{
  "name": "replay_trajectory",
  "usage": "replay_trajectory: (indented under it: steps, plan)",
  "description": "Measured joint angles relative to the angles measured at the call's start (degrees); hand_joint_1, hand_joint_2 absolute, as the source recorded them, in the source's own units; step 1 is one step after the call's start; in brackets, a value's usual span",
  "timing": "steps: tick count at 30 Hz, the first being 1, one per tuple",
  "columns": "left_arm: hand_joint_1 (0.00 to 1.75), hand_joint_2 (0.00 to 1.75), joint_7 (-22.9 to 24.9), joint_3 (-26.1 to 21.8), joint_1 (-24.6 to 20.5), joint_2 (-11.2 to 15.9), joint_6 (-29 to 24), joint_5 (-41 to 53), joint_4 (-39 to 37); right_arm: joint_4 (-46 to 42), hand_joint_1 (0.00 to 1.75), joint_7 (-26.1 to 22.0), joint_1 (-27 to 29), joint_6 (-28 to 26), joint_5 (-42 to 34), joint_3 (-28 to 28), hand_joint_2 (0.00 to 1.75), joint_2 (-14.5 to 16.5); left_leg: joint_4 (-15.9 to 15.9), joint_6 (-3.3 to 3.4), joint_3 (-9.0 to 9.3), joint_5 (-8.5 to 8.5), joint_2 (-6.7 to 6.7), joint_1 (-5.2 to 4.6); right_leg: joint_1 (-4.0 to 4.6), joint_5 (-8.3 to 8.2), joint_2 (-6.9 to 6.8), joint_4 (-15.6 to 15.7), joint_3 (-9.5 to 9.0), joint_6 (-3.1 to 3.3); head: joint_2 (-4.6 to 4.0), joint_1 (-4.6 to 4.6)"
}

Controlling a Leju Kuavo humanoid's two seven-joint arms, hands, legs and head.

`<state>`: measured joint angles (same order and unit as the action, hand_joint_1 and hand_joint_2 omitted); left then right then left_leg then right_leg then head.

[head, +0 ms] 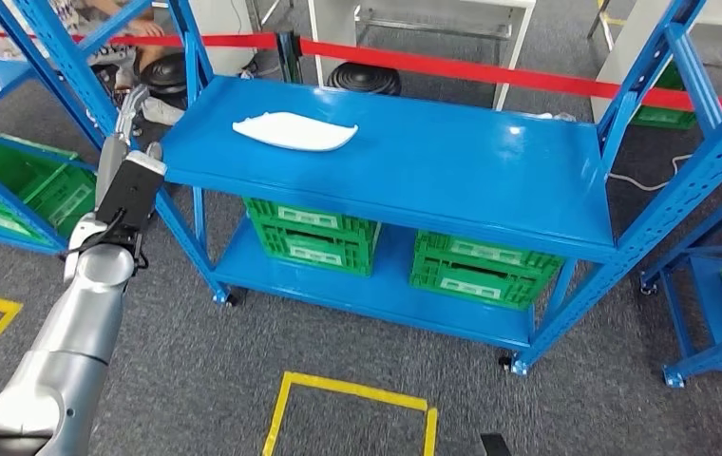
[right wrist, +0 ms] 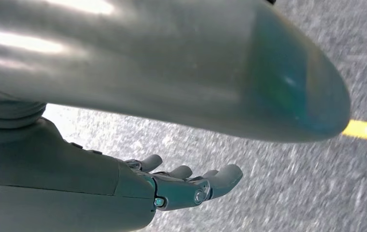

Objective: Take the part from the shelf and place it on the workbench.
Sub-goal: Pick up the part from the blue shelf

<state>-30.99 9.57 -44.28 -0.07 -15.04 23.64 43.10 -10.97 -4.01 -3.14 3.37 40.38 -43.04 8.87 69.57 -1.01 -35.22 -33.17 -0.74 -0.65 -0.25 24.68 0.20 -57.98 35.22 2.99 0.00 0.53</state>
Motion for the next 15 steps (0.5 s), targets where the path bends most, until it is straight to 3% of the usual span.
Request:
replay_trajectory:
  steps: [2,3,4,6,8,9,13,15]
  plan:
    - [0.00,0.00,0.11,0.06,0.37,0.02,0.00,0.10,-0.04,0.00,0.00,0.01,0.02,-0.06,-0.17,-0.01,0.00,0.01,4.22,-0.61,-4.03,-2.19,0.08,0.57,-0.24,0.82,0.07,-0.01,-0.78,-0.16,0.00,0.01]
    - [0.00,0.00,0.19,0.09,0.46,0.02,0.00,0.17,-0.06,0.00,0.00,0.05,0.08,-0.09,-0.24,-0.01,0.00,0.01,3.84,-0.82,-4.87,-1.52,0.14,0.82,-0.36,1.25,0.10,-0.02,-1.27,-0.33,0.00,0.01]
    - [0.00,0.00,0.30,0.12,0.46,0.00,0.00,0.23,-0.06,0.00,0.00,0.10,0.12,-0.12,-0.28,-0.02,0.00,0.02,1.58,-0.99,-4.72,0.62,0.21,1.02,-0.50,1.69,0.12,-0.03,-1.83,-0.55,-0.01,0.00]
    - [0.00,0.00,0.54,0.17,0.28,-0.01,0.00,0.38,-0.08,0.00,0.00,0.15,0.10,-0.12,-0.29,-0.02,0.00,0.03,-6.09,-1.27,-2.59,6.64,0.40,1.28,-0.71,2.56,0.15,-0.10,-2.97,-1.14,-0.01,0.01]
    - [0.00,0.00,0.82,0.25,0.03,-0.15,0.01,0.78,-0.16,0.00,0.00,0.03,-0.03,0.08,-0.15,-0.02,0.00,0.03,-11.01,-0.89,-1.02,9.12,0.53,1.17,-0.71,3.19,0.17,-0.22,-3.31,-1.86,0.00,0.17]
    - [0.00,0.00,0.95,0.30,-0.04,-0.29,0.02,1.05,-0.22,0.00,0.00,-0.11,-0.06,0.25,-0.03,-0.02,0.00,0.02,-11.55,-0.64,-0.87,9.10,0.52,1.14,-0.57,3.45,0.16,-0.35,-3.23,-2.04,0.00,0.20]
    - [0.00,0.00,1.36,0.45,-0.56,-0.71,0.03,1.89,-0.33,0.00,0.00,-0.72,0.01,0.56,0.23,-0.02,0.00,0.02,-11.53,-0.20,-0.95,9.54,0.21,1.18,-0.36,3.48,0.10,-0.15,-3.23,-1.14,0.00,0.06]
    - [0.00,0.00,1.51,0.54,-0.83,-0.89,0.08,2.08,-0.32,0.00,0.00,-0.86,-0.07,0.56,0.29,-0.02,0.00,0.02,-11.53,0.10,-0.93,9.37,0.13,1.10,-0.37,3.47,0.06,0.31,-3.52,-1.14,0.00,-0.02]
